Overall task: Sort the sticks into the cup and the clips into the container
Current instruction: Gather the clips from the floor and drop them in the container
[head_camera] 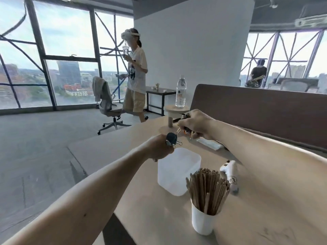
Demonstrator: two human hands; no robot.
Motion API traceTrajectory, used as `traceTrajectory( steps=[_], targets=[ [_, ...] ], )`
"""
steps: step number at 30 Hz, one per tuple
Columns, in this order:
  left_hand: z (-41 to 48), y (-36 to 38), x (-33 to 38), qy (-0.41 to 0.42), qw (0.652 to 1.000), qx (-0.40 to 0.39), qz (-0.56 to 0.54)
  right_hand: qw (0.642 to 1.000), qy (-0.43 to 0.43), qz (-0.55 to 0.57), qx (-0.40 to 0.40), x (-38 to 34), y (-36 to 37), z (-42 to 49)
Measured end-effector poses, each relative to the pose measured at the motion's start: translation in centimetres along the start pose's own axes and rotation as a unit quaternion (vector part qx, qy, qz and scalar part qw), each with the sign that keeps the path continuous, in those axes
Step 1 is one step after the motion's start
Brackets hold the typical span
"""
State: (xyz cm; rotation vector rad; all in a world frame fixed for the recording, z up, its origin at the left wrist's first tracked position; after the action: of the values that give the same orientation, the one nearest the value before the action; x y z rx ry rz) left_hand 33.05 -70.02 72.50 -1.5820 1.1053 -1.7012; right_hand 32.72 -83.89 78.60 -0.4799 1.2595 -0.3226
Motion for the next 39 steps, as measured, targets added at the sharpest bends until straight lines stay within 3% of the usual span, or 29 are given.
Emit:
traceTrajectory(
  steps=[6, 15, 25, 39],
  targets=[
    [2.0, 2.6, 0.0, 0.023, 0.985, -0.028, 0.169, 0.998, 0.035, -0.019, -0.048, 4.9, 1.7, 1.6],
    [3.2, 3.9, -0.2, 0.015, 0.971, -0.043, 0.234, 0.983, 0.116, -0.048, -0.133, 9.4, 2.7, 1.6],
    [4.1, 3.7, -0.5, 0.017, 0.977, -0.003, 0.212, 0.982, 0.061, -0.054, -0.169, 10.4, 3.4, 1.9],
    [3.2, 2.5, -1.3, -0.012, 0.995, -0.053, 0.085, 0.984, 0.042, -0.049, -0.167, 9.2, 2.1, 1.3]
  ],
)
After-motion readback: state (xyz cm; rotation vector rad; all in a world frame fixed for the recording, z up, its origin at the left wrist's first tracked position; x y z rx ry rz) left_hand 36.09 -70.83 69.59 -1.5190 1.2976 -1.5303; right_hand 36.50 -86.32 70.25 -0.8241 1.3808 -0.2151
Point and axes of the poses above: each hand's wrist, its own z-axis towards the middle knuckle, its own y-axis out of the palm, x = y × z, the point moved 5 cm from there along z, towards the middle knuckle, and after that the axes turned 12 degrees about -y, right-handed, at the moved point
